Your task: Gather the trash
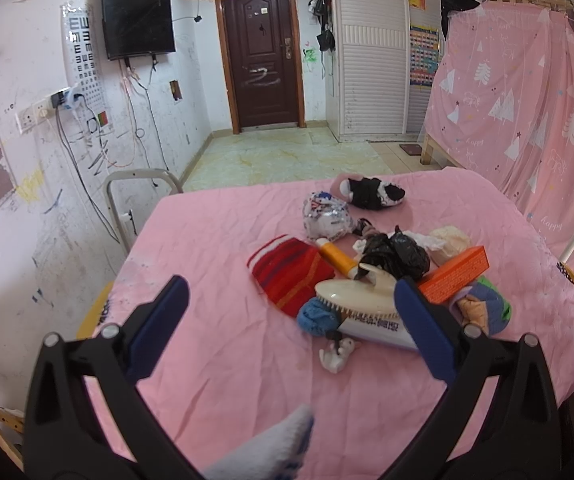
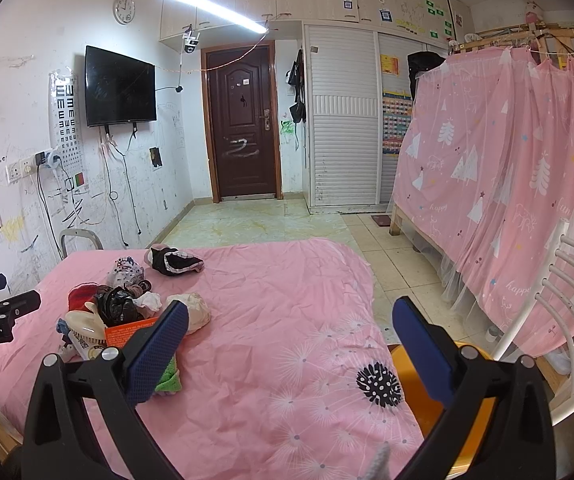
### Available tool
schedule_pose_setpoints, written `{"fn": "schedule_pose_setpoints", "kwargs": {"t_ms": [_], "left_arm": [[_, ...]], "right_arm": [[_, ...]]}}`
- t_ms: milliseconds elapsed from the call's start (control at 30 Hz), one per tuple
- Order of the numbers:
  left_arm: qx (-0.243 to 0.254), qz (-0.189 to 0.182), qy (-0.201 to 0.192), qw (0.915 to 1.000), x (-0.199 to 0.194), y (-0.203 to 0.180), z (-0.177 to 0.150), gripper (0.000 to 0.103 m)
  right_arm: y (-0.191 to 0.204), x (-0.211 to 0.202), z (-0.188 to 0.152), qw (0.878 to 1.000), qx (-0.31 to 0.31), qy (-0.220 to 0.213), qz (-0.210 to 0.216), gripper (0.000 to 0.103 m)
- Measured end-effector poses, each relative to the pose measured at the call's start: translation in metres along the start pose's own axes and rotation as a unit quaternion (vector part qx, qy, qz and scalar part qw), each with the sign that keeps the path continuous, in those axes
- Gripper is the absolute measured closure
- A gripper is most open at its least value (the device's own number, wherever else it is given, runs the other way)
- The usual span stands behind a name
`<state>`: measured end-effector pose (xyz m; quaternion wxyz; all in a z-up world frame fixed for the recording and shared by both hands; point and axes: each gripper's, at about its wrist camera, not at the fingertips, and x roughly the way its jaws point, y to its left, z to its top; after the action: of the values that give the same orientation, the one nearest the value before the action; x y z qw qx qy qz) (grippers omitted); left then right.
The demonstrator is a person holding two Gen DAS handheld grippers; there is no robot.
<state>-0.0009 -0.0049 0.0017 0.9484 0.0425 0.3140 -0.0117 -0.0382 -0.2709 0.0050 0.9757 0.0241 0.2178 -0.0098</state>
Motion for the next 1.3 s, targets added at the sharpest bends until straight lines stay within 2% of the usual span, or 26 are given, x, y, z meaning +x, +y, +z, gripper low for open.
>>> {"fn": "schedule_pose_setpoints", "kwargs": {"t_ms": [1300], "left_arm": [[0.001,0.000,0.000,1.0000,0.0000,-0.0002,0.0000,0.005]], "right_arm": [[0.0042,0.0012,-0.0035,1.000,-0.003,0.002,0.000,0.011]]}}
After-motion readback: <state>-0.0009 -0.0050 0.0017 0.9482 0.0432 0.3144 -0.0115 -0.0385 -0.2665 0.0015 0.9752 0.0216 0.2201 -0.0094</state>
